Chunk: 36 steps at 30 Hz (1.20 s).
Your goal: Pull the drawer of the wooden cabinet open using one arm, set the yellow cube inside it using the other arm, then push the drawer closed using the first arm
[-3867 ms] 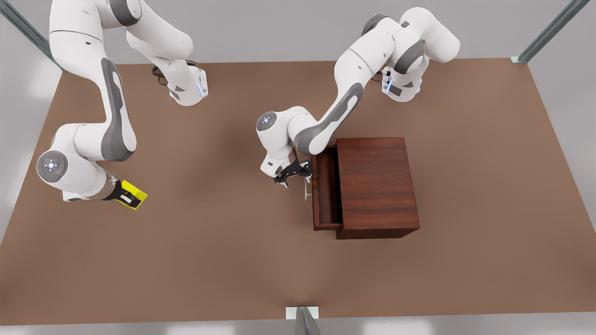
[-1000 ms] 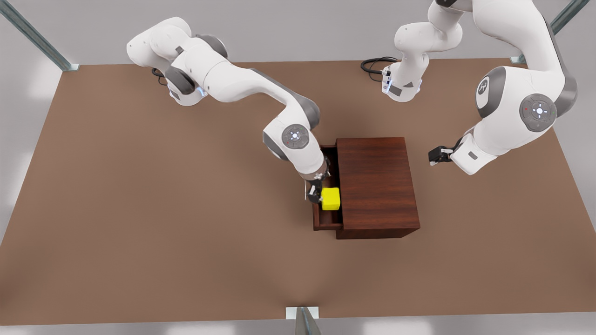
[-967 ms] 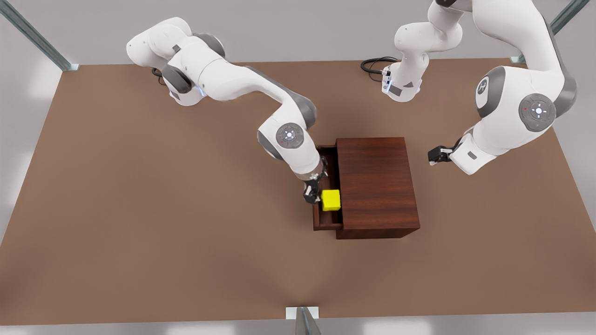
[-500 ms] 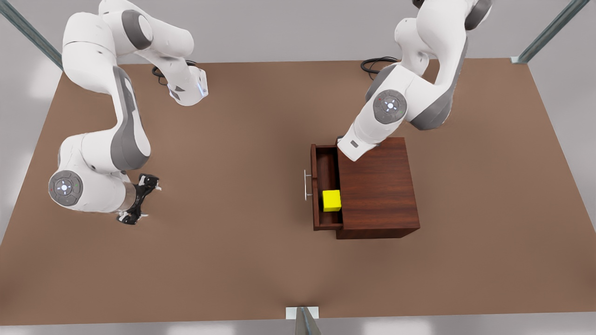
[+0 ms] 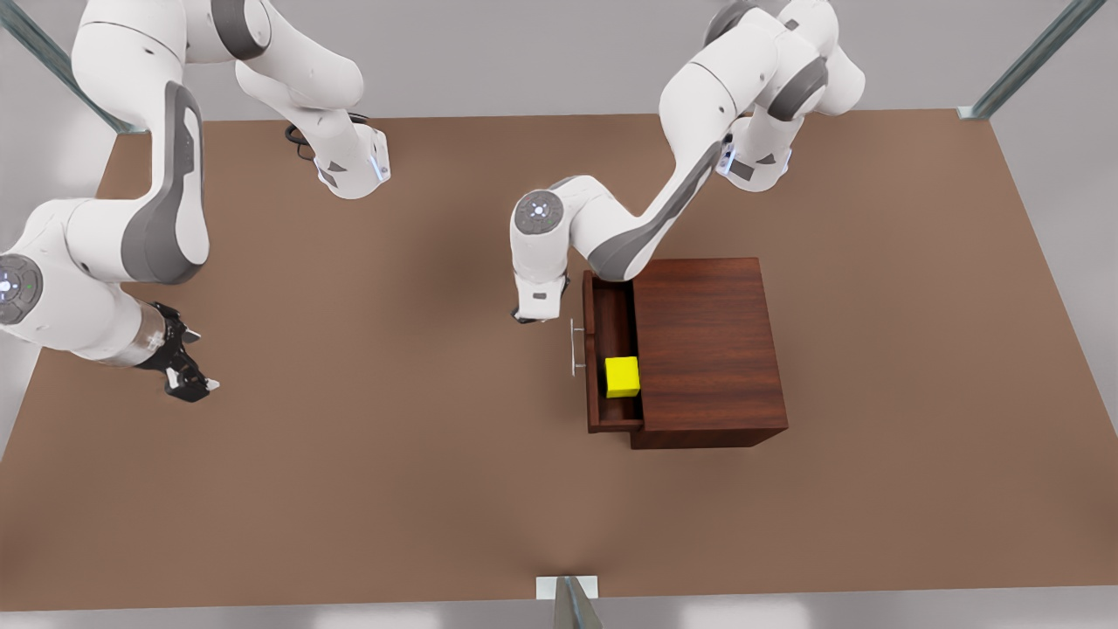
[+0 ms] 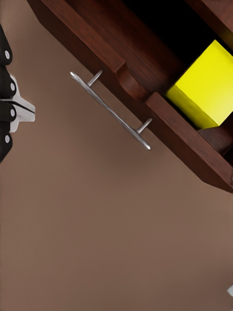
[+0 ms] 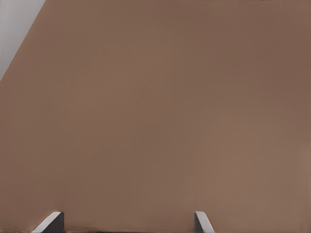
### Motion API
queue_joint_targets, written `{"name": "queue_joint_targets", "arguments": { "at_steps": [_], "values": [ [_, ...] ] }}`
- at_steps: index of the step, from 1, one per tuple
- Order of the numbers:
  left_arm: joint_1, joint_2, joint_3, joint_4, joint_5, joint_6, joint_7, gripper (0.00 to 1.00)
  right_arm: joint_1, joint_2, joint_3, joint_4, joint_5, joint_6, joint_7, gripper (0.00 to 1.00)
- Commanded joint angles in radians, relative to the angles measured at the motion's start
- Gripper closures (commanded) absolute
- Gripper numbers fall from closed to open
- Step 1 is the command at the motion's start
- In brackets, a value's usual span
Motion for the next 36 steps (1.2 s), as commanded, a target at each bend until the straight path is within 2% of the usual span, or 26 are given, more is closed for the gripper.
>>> {"name": "queue_joint_targets", "arguments": {
  "at_steps": [1, 3, 16, 24, 36],
  "values": [
    [-0.001, 0.015, 0.003, -0.001, 0.04, 0.081, -1.0, 1.0, 0.007, -0.023, 0.003, -0.056, 0.006, 0.018, -0.854, 0.0],
    [-0.009, 0.035, 0.003, -0.001, 0.045, 0.089, -1.009, 1.0, 0.01, -0.075, 0.021, -0.182, 0.005, 0.109, -0.802, 0.0],
    [-0.033, 0.086, 0.035, -0.013, 0.117, 0.084, -0.935, 1.0, 0.03, -0.055, 0.031, -0.176, -0.003, 0.13, -0.78, 0.0],
    [-0.007, 0.061, 0.055, -0.011, 0.114, -0.088, -0.797, 1.0, 0.03, -0.054, 0.031, -0.176, -0.005, 0.13, -0.78, 0.0],
    [0.073, 0.041, 0.055, -0.019, 0.103, -0.146, -0.694, 1.0, 0.036, -0.05, 0.031, -0.176, -0.005, 0.132, -0.78, 0.0]
  ]
}}
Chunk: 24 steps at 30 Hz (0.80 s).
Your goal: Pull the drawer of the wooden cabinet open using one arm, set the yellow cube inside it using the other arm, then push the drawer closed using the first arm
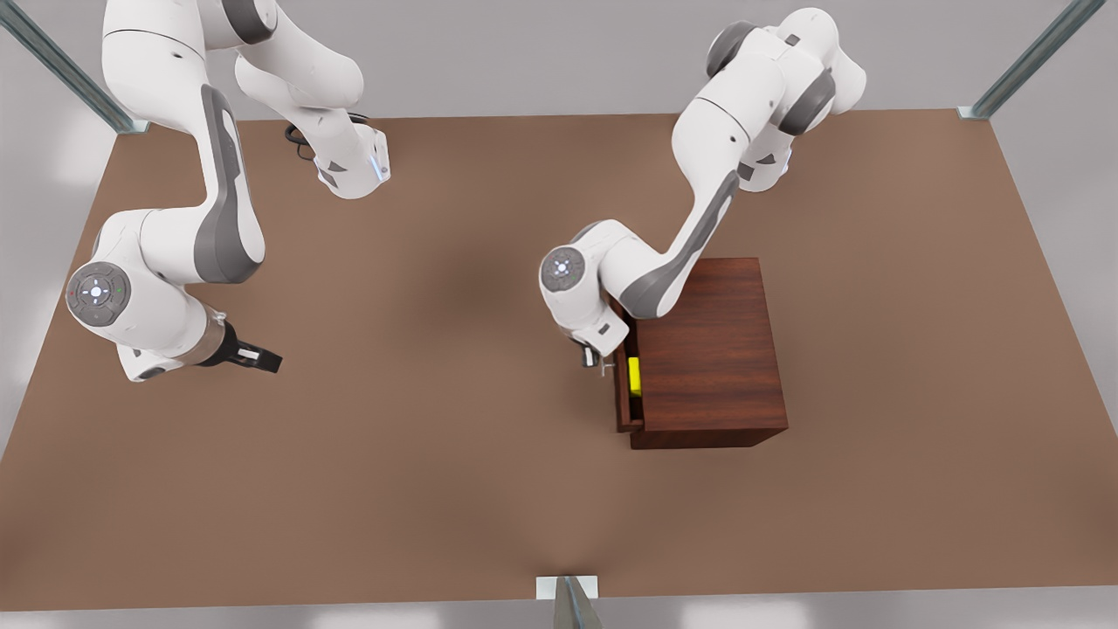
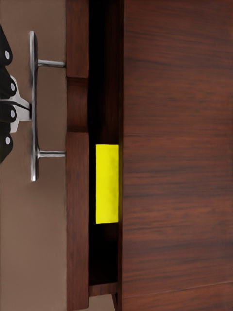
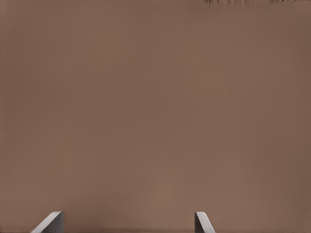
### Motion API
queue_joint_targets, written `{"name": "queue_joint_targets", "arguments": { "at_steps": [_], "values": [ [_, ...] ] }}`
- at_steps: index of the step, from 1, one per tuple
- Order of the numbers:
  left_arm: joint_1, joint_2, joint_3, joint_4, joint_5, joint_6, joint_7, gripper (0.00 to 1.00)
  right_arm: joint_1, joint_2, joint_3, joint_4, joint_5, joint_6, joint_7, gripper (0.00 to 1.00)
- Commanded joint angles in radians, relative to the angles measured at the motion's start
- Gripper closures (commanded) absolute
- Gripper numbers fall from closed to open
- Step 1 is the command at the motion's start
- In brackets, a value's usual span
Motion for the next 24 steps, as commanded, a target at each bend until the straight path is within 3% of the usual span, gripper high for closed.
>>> {"name": "queue_joint_targets", "arguments": {
  "at_steps": [1, 12, 13, 14, 16, 18, 20, 22, 24],
  "values": [
    [0.009, -0.005, 0.0, -0.002, -0.002, -0.054, 0.03, 1.0, 0.0, -0.001, 0.0, 0.0, 0.001, 0.001, -0.104, 0.0],
    [0.049, -0.02, 0.0, -0.002, -0.004, -0.114, 0.094, 1.0, 0.012, 0.01, -0.001, 0.002, -0.001, -0.001, -0.104, 0.0],
    [0.044, -0.019, -0.004, 0.002, -0.01, -0.108, 0.083, 0.93, 0.012, 0.01, -0.001, 0.002, 0.001, -0.001, -0.104, 0.0],
    [0.041, -0.019, -0.009, 0.018, -0.03, -0.101, 0.079, 0.0, 0.012, 0.01, -0.001, 0.002, 0.001, -0.001, -0.104, 0.0],
    [0.06, -0.074, -0.021, 0.067, -0.09, -0.109, 0.149, 0.0, 0.012, 0.01, -0.001, 0.002, -0.001, -0.001, -0.104, 0.0],
    [0.162, -0.201, -0.015, 0.058, -0.186, -0.319, 0.662, 0.0, 0.012, 0.01, -0.001, 0.002, -0.001, -0.001, -0.104, 0.0],
    [0.394, -0.321, -0.02, 0.052, -0.314, -0.466, 1.248, 0.0, 0.012, 0.01, -0.001, 0.004, -0.001, -0.001, -0.104, 0.0],
    [0.468, -0.379, 0.005, 0.053, -0.32, -0.614, 1.968, 0.0, 0.012, 0.01, -0.001, 0.004, -0.001, -0.001, -0.105, 0.0],
    [0.526, -0.41, 0.009, 0.05, -0.311, -0.537, 2.353, 0.0, 0.012, 0.01, -0.001, 0.004, -0.001, -0.001, -0.105, 0.0]
  ]
}}
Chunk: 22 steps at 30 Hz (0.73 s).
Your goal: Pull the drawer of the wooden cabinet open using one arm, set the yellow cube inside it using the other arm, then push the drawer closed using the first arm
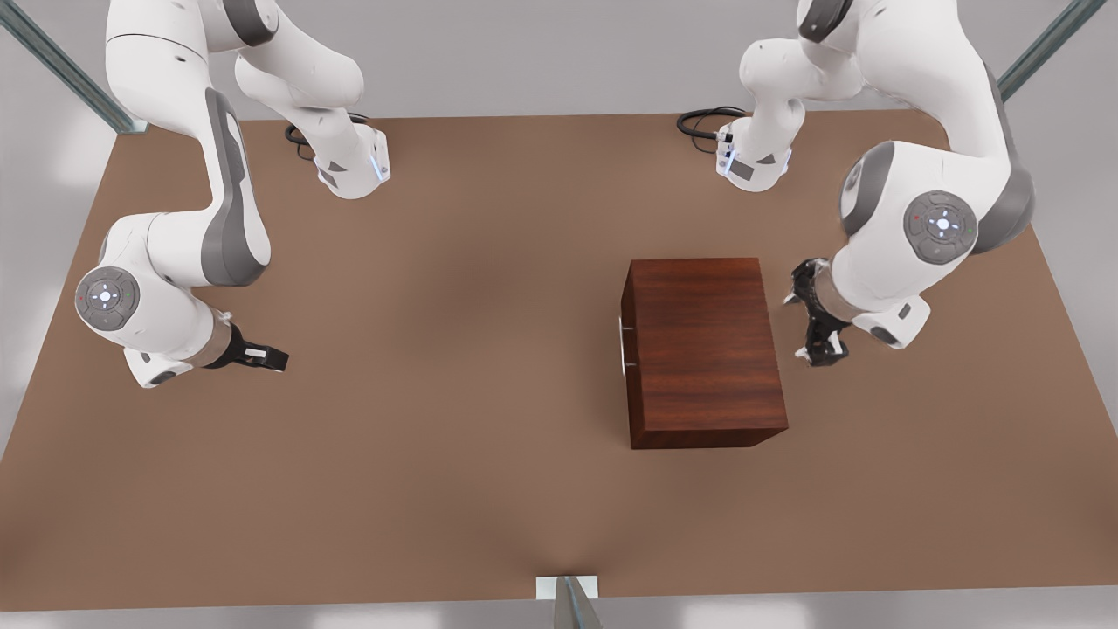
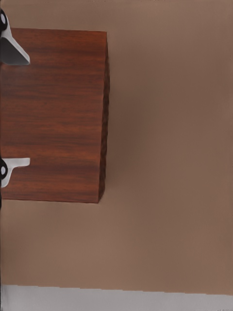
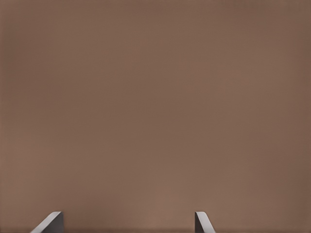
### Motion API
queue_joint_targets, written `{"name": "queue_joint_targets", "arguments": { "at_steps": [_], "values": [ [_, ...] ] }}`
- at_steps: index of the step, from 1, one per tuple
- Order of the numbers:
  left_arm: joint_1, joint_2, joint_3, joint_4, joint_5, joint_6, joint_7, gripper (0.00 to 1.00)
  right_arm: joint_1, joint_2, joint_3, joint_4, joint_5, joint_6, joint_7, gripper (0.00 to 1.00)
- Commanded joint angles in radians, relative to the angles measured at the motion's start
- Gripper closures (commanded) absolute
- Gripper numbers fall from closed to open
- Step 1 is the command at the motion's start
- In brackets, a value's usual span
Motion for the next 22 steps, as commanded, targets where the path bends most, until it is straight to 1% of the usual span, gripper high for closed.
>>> {"name": "queue_joint_targets", "arguments": {
  "at_steps": [1, 2, 3, 6, 22],
  "values": [
    [0.039, -0.014, 0.016, 0.0, -0.051, -0.135, 1.814, 0.0, 0.0, -0.001, 0.0, 0.0, 0.0, 0.0, -0.029, 0.0],
    [0.114, -0.083, 0.019, -0.114, -0.06, 0.034, 1.946, 0.0, 0.0, -0.001, 0.0, 0.0, 0.0, -0.002, -0.029, 0.0],
    [0.133, -0.134, 0.02, -0.201, -0.047, 0.132, 1.967, 0.0, 0.0, -0.001, 0.0, 0.0, 0.0, -0.003, -0.031, 0.0],
    [0.151, -0.121, 0.02, -0.173, -0.099, 0.129, 1.929, 0.0, 0.0, -0.001, 0.0, 0.0, 0.0, -0.006, -0.029, 0.0],
    [0.142, -0.118, 0.013, -0.176, -0.087, 0.132, 1.877, 0.0, 0.0, 0.005, 0.0, 0.0, 0.0, -0.003, -0.029, 0.0]
  ]
}}
